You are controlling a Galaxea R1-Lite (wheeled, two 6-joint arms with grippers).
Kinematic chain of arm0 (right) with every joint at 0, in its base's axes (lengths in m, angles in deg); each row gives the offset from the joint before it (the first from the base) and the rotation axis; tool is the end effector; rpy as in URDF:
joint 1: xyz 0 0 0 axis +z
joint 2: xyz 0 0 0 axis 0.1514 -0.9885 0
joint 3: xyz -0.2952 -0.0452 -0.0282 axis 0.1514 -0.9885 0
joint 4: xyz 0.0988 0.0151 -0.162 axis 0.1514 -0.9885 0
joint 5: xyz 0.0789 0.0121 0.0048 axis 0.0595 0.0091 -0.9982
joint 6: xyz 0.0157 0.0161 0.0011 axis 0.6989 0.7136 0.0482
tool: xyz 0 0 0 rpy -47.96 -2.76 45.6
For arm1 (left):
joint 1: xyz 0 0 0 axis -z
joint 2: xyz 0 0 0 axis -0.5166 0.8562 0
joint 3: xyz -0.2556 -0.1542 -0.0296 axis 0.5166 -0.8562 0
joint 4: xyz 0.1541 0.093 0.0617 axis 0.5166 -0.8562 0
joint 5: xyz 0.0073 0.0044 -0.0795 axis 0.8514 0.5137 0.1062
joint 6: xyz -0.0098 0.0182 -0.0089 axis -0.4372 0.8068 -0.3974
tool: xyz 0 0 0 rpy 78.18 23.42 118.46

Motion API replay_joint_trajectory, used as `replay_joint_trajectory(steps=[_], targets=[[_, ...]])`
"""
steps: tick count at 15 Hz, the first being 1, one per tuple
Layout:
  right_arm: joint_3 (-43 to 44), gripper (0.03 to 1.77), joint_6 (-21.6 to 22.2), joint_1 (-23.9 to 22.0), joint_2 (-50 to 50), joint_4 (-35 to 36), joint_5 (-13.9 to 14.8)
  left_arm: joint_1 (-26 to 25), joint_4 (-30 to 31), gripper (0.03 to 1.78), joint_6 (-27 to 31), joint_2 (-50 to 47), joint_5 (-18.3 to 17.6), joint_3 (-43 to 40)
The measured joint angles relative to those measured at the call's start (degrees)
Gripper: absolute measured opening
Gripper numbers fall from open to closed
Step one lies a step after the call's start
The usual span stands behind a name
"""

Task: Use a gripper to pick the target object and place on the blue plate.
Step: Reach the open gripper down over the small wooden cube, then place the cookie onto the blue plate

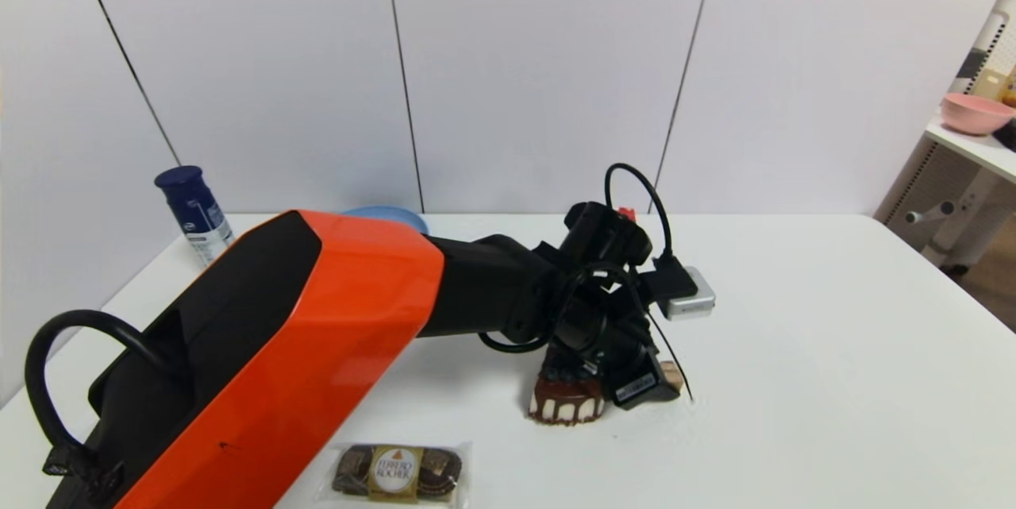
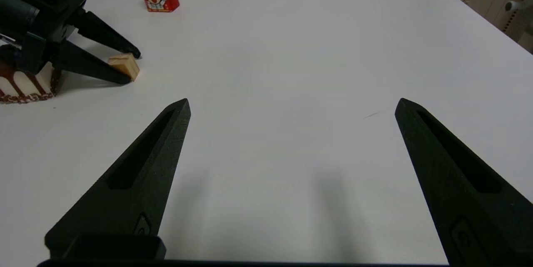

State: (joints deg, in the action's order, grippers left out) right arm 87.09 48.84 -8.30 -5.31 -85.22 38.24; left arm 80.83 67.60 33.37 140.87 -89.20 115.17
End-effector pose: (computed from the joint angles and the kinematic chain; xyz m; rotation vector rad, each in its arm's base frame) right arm -0.0229 -0.0007 0.0753 0.0515 -0.0007 -0.0173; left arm 0.3016 -0.3693 0.1216 0.5869 0.4519 -1.3762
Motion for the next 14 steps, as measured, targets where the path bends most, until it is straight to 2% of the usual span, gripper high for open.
replay_joint_trajectory(steps=[1, 2, 3, 9, 12, 14], targets=[[0.0, 1.70, 0.0, 0.0, 0.0, 0.0, 0.0, 0.0, 0.0, 0.78, 0.0, 0.1, 0.0, 0.2], [0.0, 1.70, 0.0, 0.0, 0.0, 0.0, 0.0, -0.1, 0.0, 0.49, 0.0, 0.1, 0.0, 0.3], [0.0, 1.70, 0.0, 0.0, 0.0, 0.0, 0.0, -0.1, 0.0, 0.42, -0.3, 0.1, 0.0, 0.4], [0.0, 1.70, 0.0, 0.0, 0.0, 0.0, 0.0, -1.4, 0.2, 0.42, -5.7, -4.8, 1.1, 4.3], [0.0, 1.70, 0.0, 0.0, 0.0, 0.0, 0.0, -5.8, 0.2, 0.42, -6.6, -11.8, 7.3, 4.7], [0.0, 1.70, 0.0, 0.0, 0.0, 0.0, 0.0, -11.8, 0.0, 0.42, -6.9, -16.5, 11.3, 4.3]])
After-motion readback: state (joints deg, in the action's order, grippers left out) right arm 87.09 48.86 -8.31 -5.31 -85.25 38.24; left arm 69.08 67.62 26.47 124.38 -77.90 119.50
